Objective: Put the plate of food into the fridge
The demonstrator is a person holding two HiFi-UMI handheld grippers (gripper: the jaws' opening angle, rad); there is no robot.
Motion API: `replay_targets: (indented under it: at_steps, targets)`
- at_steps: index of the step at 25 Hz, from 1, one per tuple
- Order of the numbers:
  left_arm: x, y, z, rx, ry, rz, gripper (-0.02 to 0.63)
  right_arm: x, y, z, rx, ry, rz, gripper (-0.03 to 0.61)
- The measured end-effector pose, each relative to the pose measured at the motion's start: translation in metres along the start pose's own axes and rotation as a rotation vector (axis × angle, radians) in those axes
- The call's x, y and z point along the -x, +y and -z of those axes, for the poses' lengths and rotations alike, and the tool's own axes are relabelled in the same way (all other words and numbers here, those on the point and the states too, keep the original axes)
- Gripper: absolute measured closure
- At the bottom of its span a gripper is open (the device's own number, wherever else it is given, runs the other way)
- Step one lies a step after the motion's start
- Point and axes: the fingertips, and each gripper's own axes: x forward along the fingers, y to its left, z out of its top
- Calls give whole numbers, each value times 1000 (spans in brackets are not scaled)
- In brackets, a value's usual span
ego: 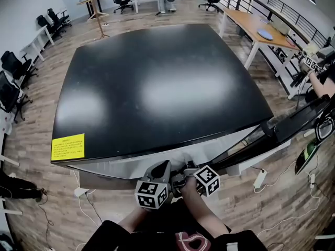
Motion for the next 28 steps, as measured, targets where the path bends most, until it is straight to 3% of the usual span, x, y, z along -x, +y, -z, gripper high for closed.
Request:
replay_targets:
  at_steps: [8, 11, 15, 19, 23, 28]
  targets:
    - [4, 9, 0, 14, -9, -31, 606, -4, 6, 5, 25, 31, -29, 534]
    - [5, 11, 0, 12, -7, -40, 606, -4, 10, 6, 21, 44, -73, 465]
    - [8, 13, 5, 5, 0, -49, 606, -1, 14, 11, 43, 64, -102, 427]
    - [11, 20, 9, 15, -12, -52, 606, 0, 17, 20, 72, 79, -100, 321]
    - [8, 18, 4, 22, -18, -55, 606, 3, 23, 16, 136, 84, -61, 282]
    - [12, 18, 9, 19, -8, -52, 606, 8, 25, 28, 304, 140, -58, 255]
